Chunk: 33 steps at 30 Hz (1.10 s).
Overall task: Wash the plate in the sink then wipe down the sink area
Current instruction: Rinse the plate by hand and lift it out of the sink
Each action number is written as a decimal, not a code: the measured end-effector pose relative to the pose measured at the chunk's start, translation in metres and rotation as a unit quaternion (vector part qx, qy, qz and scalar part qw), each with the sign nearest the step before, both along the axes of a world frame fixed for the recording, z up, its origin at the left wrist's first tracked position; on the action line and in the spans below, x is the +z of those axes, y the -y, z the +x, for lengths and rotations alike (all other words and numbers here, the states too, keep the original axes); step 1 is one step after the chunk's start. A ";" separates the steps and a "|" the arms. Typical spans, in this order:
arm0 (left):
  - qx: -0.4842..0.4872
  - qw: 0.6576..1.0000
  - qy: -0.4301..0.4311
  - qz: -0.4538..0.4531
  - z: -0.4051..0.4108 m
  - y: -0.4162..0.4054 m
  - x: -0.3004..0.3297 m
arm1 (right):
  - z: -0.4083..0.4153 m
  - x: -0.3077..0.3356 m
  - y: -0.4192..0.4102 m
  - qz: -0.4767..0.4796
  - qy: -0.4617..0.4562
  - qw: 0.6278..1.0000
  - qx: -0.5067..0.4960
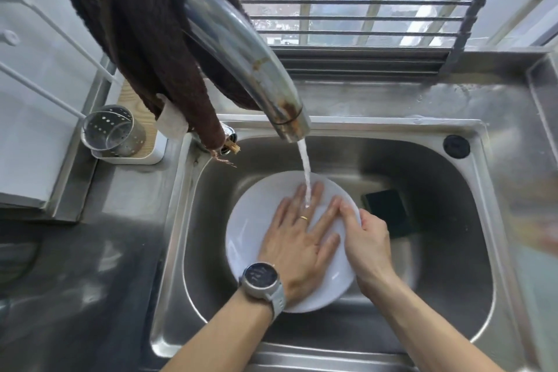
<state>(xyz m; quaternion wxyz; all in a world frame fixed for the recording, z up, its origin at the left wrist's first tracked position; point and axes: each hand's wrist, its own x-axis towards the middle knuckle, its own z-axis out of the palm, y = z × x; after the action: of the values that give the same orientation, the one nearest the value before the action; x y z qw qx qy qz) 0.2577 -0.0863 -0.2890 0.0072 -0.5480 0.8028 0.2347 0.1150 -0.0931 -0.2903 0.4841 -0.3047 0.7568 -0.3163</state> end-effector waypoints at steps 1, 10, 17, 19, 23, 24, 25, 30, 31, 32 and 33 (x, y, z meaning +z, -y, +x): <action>-0.027 1.000 -0.009 -0.011 -0.004 0.005 0.002 | 0.002 -0.001 0.002 0.002 0.006 1.000 -0.003; 0.196 0.979 0.051 0.010 0.035 0.054 0.004 | -0.023 0.007 0.005 -0.096 -0.049 0.992 0.069; 0.504 0.673 -0.484 0.242 0.051 0.032 0.008 | -0.019 0.013 0.020 -0.143 0.042 0.988 -0.047; 0.487 0.679 -0.497 0.235 0.050 0.024 0.016 | -0.014 0.007 0.026 -0.128 -0.002 0.991 -0.049; 0.485 0.738 -0.448 0.140 0.060 0.011 0.024 | 0.011 -0.012 0.009 -0.049 -0.211 0.969 0.119; 0.497 0.741 -0.436 0.120 0.062 0.009 0.024 | 0.022 -0.013 -0.001 -0.056 -0.276 0.943 0.178; 0.509 0.745 -0.419 0.102 0.064 0.007 0.023 | 0.035 -0.012 -0.009 -0.074 -0.323 0.909 0.252; 0.550 0.746 -0.363 0.092 0.055 -0.004 0.023 | 0.073 0.002 0.000 -0.172 -0.238 0.818 0.495; 0.558 0.745 -0.356 0.086 0.055 -0.006 0.024 | 0.068 -0.003 0.011 -0.178 -0.249 0.822 0.480; 0.562 0.746 -0.350 0.077 0.057 -0.007 0.025 | 0.060 -0.010 0.022 -0.171 -0.262 0.834 0.454; 0.559 0.749 -0.350 0.067 0.058 -0.008 0.028 | 0.050 -0.015 0.031 -0.150 -0.284 0.846 0.426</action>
<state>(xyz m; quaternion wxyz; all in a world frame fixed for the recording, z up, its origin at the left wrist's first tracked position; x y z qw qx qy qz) 0.3152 -0.0785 -0.2609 -0.3701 -0.7763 0.2817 0.4254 0.1651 -0.1236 -0.3050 0.2837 -0.7428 0.6001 -0.0879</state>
